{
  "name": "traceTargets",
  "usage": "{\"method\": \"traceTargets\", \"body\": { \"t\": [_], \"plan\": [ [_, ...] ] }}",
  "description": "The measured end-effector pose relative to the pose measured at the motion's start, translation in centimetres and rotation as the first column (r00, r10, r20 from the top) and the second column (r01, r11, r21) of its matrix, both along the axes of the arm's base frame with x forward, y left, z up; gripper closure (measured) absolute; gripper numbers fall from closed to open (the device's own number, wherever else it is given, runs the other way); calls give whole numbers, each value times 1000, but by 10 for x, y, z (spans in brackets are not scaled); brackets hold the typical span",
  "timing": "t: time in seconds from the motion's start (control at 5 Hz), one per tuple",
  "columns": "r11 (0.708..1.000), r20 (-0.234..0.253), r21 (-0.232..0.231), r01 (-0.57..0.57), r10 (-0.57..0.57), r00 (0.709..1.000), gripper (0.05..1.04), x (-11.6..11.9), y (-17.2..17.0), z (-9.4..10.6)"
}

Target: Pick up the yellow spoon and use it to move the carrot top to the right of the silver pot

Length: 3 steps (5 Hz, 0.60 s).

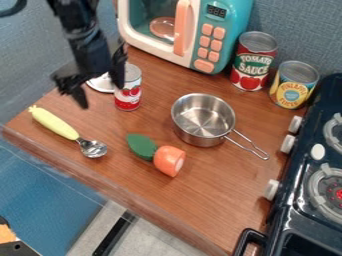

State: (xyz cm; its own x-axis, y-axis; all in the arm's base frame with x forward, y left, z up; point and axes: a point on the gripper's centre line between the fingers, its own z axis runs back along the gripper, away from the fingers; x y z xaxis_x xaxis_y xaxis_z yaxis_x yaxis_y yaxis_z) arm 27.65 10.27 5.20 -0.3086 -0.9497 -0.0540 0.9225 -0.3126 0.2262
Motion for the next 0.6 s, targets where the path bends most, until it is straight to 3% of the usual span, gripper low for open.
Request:
{"method": "traceTargets", "body": {
  "t": [0.2, 0.6],
  "plan": [
    [998, -18, 31, -58, 59, 998, 83, -9, 25, -23],
    [991, -16, 19, -135, 135, 991, 83, -16, 56, -37]
  ]
}}
